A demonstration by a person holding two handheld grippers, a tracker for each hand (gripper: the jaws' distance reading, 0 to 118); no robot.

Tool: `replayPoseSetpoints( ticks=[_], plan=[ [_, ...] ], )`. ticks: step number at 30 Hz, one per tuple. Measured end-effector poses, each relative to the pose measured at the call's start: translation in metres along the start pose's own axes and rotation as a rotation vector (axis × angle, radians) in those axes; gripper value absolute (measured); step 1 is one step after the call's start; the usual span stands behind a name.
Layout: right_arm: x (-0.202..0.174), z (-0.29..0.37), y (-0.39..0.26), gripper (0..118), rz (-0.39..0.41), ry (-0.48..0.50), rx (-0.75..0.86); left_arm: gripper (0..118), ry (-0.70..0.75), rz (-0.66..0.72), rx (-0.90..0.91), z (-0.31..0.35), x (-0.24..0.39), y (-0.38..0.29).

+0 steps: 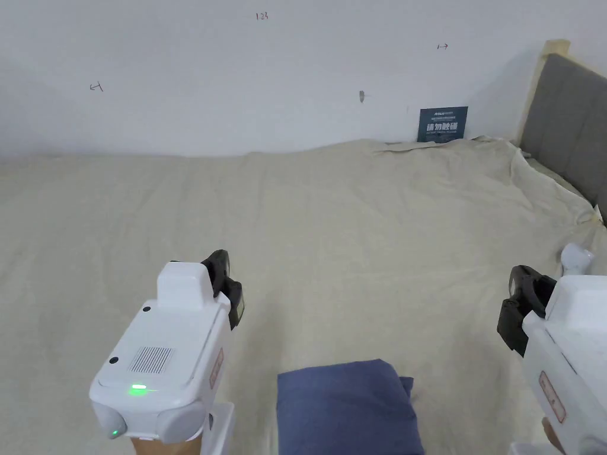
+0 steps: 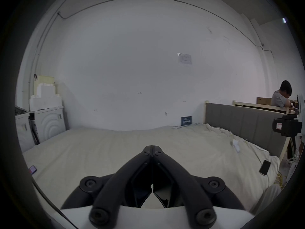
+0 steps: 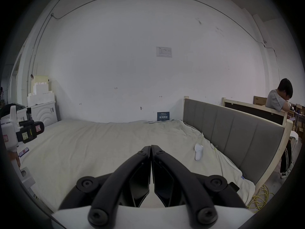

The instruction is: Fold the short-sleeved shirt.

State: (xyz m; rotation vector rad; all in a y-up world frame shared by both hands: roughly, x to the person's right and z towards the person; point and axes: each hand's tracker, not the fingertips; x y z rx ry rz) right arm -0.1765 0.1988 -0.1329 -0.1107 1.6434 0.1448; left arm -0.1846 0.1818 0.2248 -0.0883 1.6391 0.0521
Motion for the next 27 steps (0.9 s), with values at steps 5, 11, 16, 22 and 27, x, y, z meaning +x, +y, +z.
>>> replayPoseSetpoints(
  ticks=[5,11,16,22,27],
  plan=[
    [-0.016,-0.002,-0.001,1,0.018,0.017,0.026,0,0.064,0.019,0.005,0.011,-0.025,-0.006],
    [-0.027,-0.004,-0.002,1,0.019,0.035,0.032,0,0.104,0.026,-0.012,0.020,-0.040,-0.012],
    [-0.031,-0.006,-0.003,1,0.018,0.046,0.028,0,0.113,0.035,-0.024,0.021,-0.044,-0.015],
    [-0.037,-0.018,-0.017,1,0.008,0.057,0.006,0,0.107,0.052,-0.047,0.019,-0.043,-0.017],
    [-0.051,-0.036,-0.051,1,0.027,0.088,-0.078,0,0.096,0.082,-0.089,0.014,-0.046,-0.027]
  ],
)
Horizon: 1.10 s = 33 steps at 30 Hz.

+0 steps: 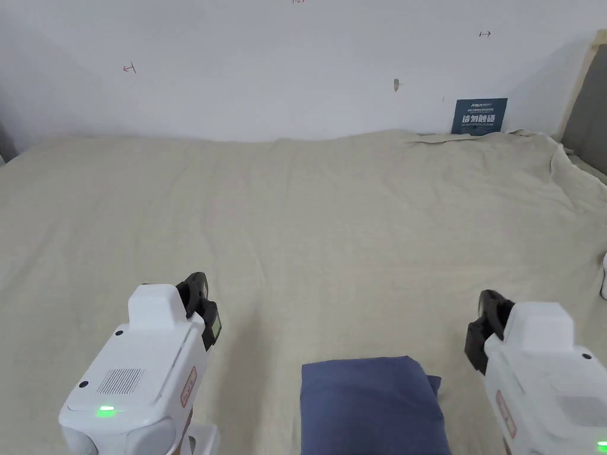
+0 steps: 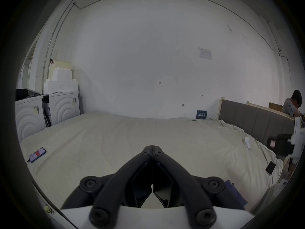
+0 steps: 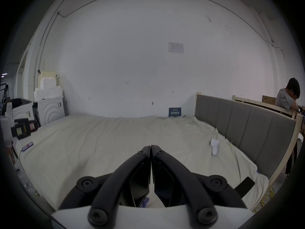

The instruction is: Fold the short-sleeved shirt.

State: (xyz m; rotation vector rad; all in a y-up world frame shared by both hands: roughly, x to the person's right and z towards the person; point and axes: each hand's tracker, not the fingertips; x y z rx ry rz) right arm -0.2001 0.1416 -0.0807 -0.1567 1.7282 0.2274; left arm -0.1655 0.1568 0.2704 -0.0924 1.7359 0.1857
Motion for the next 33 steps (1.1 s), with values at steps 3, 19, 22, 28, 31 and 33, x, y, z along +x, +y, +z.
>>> replayPoseSetpoints(
  ticks=[3,19,22,28,31,33],
  plan=[
    [-0.008,-0.016,-0.024,1,0.002,0.024,-0.066,0,-0.002,-0.002,-0.026,-0.004,-0.001,-0.008],
    [-0.037,-0.070,-0.134,1,0.039,0.066,-0.378,0,-0.056,0.025,-0.191,-0.019,-0.008,-0.052],
    [-0.038,-0.075,-0.149,1,0.040,0.053,-0.415,0,-0.079,0.044,-0.239,-0.020,-0.005,-0.059],
    [-0.035,-0.082,-0.167,1,0.007,0.033,-0.457,0,-0.140,0.070,-0.368,-0.031,0.003,-0.080],
    [-0.036,-0.081,-0.169,1,0.001,0.027,-0.451,0,-0.164,0.091,-0.439,-0.041,0.007,-0.092],
    [-0.035,-0.081,-0.170,1,-0.005,0.025,-0.450,0,-0.204,0.120,-0.528,-0.049,0.014,-0.097]
  ],
)
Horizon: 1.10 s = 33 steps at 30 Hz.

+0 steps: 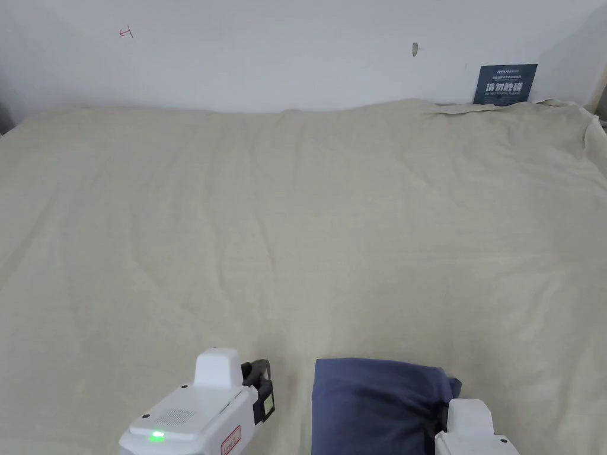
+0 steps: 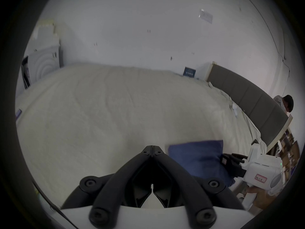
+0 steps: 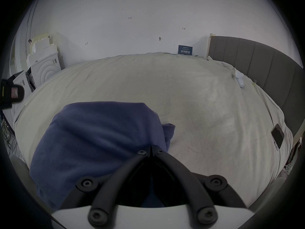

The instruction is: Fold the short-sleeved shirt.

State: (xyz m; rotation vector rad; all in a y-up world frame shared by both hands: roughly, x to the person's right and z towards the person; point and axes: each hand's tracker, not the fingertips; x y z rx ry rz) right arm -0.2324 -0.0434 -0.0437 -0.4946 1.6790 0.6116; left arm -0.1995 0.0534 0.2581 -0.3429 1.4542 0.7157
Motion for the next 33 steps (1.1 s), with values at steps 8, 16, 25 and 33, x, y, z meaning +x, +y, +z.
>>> replayPoseSetpoints(
  ticks=[8,16,25,33],
  plan=[
    [0.003,0.002,0.001,1,-0.008,0.007,-0.004,63,-0.212,0.288,-0.372,-0.071,-0.017,-0.005],
    [0.002,0.003,0.002,1,-0.006,0.007,-0.008,96,-0.364,0.346,-0.470,-0.104,-0.025,-0.004],
    [0.004,0.002,0.003,1,-0.014,0.013,-0.015,71,-0.447,0.232,-0.561,-0.128,0.002,0.000],
    [0.004,0.006,0.008,1,-0.003,0.028,-0.021,20,-0.424,0.203,-0.540,-0.117,0.008,-0.002]
  ],
)
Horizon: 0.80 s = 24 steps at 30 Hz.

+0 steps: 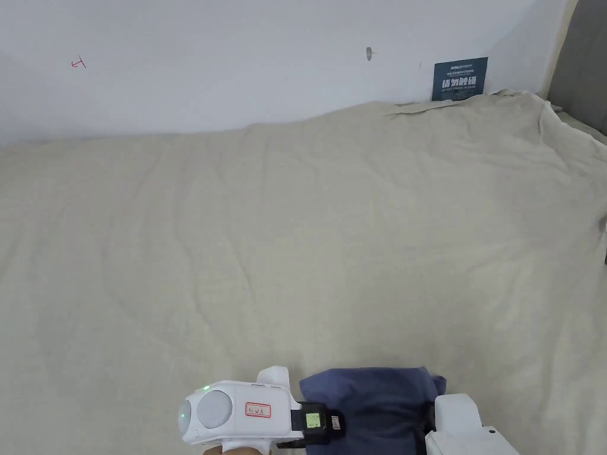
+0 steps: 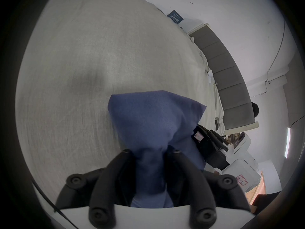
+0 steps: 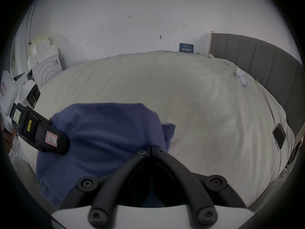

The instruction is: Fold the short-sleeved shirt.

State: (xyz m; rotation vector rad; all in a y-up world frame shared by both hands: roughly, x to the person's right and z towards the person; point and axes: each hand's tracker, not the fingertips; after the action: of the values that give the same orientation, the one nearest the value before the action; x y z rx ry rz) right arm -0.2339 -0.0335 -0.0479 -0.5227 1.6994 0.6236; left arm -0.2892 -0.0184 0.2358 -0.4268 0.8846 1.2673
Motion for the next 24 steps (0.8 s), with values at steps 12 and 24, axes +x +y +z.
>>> replayPoseSetpoints(
  ticks=[12,24],
  plan=[
    [0.011,0.066,0.060,2,-0.009,0.029,0.225,16,0.121,-0.137,0.069,0.048,0.009,0.012],
    [0.012,0.147,0.146,2,0.011,0.030,0.524,16,0.452,-0.135,0.149,0.205,-0.091,0.061]
  ],
)
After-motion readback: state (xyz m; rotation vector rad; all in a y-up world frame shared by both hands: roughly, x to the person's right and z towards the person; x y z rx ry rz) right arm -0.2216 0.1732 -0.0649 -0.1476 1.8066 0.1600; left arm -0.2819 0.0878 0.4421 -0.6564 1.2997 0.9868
